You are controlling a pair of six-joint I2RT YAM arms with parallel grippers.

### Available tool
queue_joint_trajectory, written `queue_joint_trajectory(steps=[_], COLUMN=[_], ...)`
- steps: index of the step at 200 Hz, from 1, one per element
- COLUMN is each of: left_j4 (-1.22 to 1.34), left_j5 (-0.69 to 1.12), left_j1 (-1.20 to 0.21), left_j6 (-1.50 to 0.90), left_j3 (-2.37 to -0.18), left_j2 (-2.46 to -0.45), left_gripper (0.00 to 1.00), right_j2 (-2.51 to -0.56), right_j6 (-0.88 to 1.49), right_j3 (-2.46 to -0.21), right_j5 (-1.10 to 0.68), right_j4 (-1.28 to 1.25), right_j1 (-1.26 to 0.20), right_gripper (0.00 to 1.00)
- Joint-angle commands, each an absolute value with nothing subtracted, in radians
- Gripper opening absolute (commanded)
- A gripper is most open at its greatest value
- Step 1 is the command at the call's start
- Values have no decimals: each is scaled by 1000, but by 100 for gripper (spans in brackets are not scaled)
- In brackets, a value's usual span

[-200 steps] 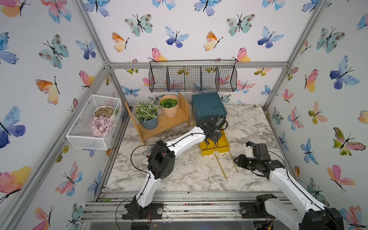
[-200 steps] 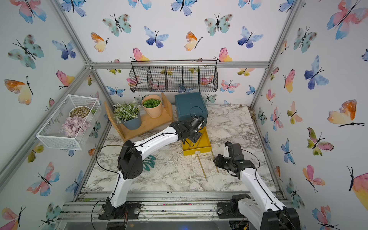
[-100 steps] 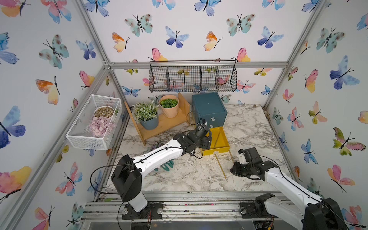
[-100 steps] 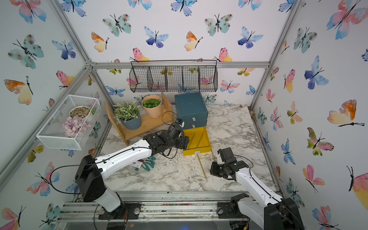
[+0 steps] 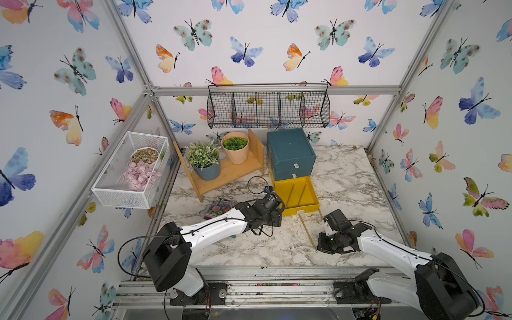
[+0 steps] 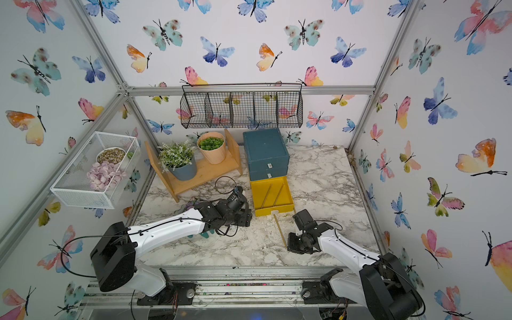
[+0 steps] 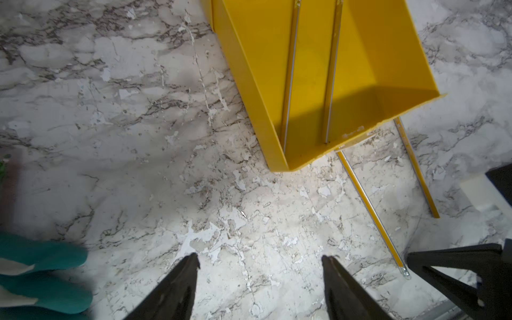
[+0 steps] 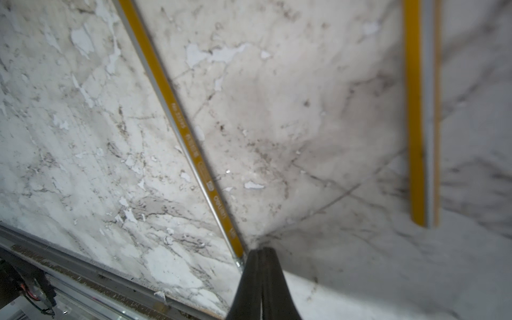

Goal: Please place the pencils in the drawer according to their color
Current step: Adjust the pencil at the center of the board.

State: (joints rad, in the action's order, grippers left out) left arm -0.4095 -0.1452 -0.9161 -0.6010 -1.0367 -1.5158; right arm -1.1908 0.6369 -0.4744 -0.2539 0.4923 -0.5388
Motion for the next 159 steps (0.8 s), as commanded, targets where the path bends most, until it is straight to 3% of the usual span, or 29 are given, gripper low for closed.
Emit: queue_joint_trajectory(steps=[1, 64, 159], left_j4=[-413, -412, -304], left_j5=[-104, -101, -5], left_j1=[-920, -914, -848], left_j6=[-599, -575, -531], left_j3=[-1029, -976, -755], left_j2=[-1503, -1491, -1324], left_gripper=[66, 59, 58], right_j2=[-1231, -1293, -1481], right_j6=[655, 630, 604], right_j3=[-477, -520, -630], right_j5=[-241, -299, -336], right_j4=[485, 415, 242], right_j1=[-586, -662, -799], right_gripper=[5, 5, 9])
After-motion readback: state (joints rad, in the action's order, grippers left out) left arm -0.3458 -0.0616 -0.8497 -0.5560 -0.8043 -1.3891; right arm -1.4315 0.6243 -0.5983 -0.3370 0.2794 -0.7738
